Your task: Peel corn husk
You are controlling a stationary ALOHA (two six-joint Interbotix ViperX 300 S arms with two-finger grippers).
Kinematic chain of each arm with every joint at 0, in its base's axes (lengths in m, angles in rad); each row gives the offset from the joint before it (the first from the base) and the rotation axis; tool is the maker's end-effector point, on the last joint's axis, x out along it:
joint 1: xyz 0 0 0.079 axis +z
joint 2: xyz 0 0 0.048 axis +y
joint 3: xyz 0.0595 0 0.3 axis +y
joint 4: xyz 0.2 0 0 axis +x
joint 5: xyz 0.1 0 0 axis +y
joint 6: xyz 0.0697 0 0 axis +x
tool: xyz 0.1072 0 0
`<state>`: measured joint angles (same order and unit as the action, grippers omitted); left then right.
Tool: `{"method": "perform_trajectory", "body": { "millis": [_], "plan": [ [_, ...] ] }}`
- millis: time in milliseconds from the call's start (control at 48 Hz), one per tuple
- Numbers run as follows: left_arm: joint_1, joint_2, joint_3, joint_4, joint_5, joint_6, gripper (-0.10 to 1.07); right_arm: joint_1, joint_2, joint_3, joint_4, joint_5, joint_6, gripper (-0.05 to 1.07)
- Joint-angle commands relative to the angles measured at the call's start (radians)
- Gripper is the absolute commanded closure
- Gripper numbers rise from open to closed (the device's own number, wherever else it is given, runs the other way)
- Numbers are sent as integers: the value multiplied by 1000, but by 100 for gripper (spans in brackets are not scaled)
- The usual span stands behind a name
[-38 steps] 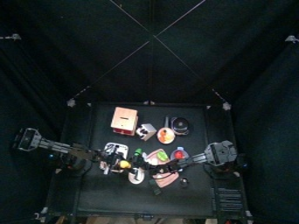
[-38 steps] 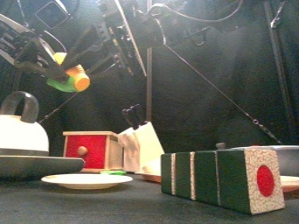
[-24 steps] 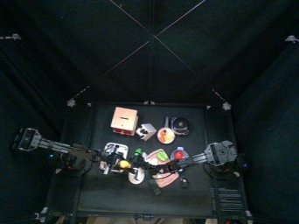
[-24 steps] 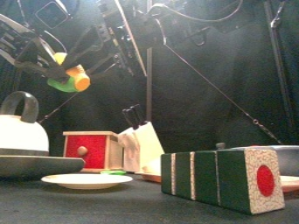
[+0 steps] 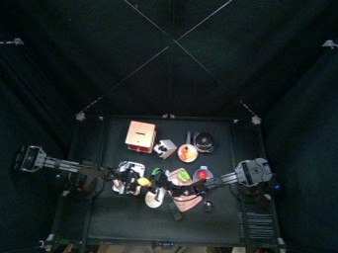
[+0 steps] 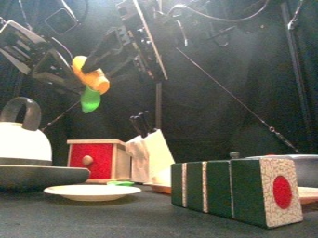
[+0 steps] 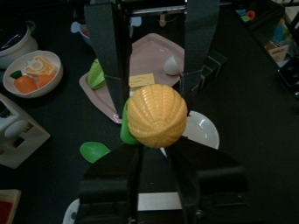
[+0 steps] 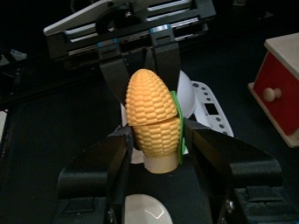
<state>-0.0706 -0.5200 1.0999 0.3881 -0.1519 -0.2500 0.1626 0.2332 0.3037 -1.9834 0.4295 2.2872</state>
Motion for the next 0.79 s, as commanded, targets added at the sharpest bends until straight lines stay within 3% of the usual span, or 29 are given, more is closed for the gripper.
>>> {"method": "perform_trajectory", "body": {
  "millis": [0,771],
  "plan": [
    [3,-3,-18,-2,-21,2,42,-5,-43,-9,3,6,2,46],
    [32,-3,-8,-2,-23,2,42,38,-147,110,20,183,9,46]
  ]
}}
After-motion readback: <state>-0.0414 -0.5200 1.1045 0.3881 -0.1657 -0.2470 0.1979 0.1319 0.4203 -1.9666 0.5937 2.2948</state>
